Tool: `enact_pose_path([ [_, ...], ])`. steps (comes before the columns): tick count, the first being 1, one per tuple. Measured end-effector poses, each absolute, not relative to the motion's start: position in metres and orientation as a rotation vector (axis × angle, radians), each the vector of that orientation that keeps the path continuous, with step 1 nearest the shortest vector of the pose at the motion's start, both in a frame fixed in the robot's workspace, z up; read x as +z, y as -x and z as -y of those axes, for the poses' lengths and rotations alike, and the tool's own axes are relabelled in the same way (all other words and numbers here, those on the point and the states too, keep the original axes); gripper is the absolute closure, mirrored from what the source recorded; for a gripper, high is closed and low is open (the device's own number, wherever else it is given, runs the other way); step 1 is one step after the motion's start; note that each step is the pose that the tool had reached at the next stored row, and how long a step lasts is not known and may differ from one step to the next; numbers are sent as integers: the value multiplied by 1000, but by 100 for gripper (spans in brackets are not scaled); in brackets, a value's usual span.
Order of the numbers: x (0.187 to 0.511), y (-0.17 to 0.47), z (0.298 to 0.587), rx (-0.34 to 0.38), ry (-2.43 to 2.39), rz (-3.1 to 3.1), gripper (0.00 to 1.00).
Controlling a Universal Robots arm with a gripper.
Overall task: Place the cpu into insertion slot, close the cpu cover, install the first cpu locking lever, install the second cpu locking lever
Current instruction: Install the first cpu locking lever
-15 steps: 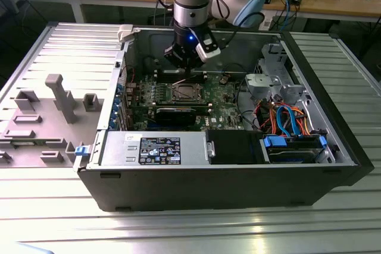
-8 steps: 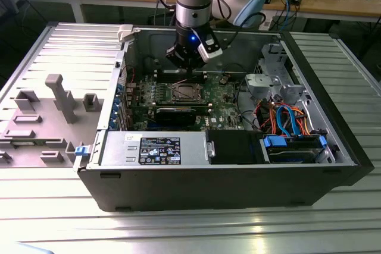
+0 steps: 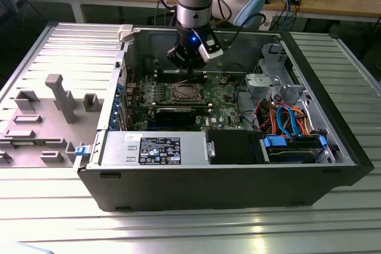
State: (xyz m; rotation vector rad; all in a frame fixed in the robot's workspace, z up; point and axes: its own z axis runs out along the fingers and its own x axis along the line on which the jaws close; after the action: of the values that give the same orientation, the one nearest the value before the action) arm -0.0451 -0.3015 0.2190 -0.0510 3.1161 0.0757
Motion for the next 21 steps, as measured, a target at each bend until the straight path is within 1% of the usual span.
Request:
enact_pose_path([
  [10,208,41,301,67,51,-3116,89],
  [21,205,39,300,61,51,-3116,89],
])
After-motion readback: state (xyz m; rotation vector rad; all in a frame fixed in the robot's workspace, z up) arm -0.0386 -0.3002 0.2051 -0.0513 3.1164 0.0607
